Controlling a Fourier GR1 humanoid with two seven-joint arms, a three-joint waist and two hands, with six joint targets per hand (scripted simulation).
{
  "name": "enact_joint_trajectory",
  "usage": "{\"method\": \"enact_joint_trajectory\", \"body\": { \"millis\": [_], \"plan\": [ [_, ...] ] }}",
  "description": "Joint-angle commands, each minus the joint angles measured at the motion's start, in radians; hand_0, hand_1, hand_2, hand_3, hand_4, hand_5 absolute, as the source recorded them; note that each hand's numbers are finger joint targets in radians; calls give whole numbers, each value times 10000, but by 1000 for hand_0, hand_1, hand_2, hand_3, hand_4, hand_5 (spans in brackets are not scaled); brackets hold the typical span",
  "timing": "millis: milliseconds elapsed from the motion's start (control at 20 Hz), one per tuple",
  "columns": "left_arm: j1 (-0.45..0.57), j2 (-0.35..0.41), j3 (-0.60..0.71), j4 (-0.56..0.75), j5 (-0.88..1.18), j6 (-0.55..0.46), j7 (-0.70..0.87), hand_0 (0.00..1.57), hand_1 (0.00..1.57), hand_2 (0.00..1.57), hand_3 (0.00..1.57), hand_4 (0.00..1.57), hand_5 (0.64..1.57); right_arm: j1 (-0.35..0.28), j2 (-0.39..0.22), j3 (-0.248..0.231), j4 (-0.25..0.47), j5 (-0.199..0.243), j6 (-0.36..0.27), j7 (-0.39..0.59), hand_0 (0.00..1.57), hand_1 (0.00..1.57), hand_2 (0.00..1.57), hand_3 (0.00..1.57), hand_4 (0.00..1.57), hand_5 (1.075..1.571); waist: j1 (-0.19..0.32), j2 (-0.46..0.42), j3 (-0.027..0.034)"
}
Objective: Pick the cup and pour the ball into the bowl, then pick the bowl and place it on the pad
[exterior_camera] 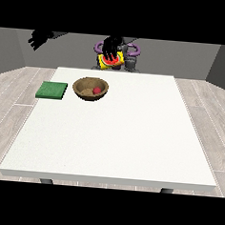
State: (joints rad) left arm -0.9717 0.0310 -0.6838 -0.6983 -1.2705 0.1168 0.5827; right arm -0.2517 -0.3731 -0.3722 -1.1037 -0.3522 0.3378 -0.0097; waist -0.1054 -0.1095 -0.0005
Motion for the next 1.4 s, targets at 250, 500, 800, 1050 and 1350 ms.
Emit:
{"method": "enact_joint_trajectory", "body": {
  "millis": [250, 500, 800, 1050, 1350],
  "plan": [
    [964, 904, 4388, -2517, 4795, 1979, -2197, 635, 635, 936, 669, 1285, 1545, 271, 339, -202, -12, 280, -1111, -29, 0, 0, 0, 132, 777, 1559, 1682, -207, -107],
    [1047, 800, 7043, -3784, 8375, 1428, -3358, 0, 0, 0, 0, 1120, 1570, 343, 554, -121, 29, 532, -1506, -168, 0, 0, 0, 0, 788, 1555, 2165, 242, -127],
    [1142, 1960, 9301, -4184, 11960, -1749, -4266, 0, 0, 0, 0, 1053, 1567, 527, 1475, -35, 105, 644, -2215, -633, 0, 0, 0, 0, 719, 1565, 2888, 725, -42],
    [864, 3076, 10158, -4042, 13060, -3127, -4286, 0, 0, 0, 0, 1055, 1558, 124, 2295, 118, 577, 847, -2647, -1897, 0, 0, 0, 0, 737, 1565, 3015, 1812, 5],
    [1456, 4227, 10774, -4413, 14041, -4323, -4193, 0, 0, 0, 0, 993, 1561, -150, 1836, -34, 2237, 810, -1921, -2753, 0, 0, 0, 0, 694, 1566, 2980, 2121, 12]
  ]
}}
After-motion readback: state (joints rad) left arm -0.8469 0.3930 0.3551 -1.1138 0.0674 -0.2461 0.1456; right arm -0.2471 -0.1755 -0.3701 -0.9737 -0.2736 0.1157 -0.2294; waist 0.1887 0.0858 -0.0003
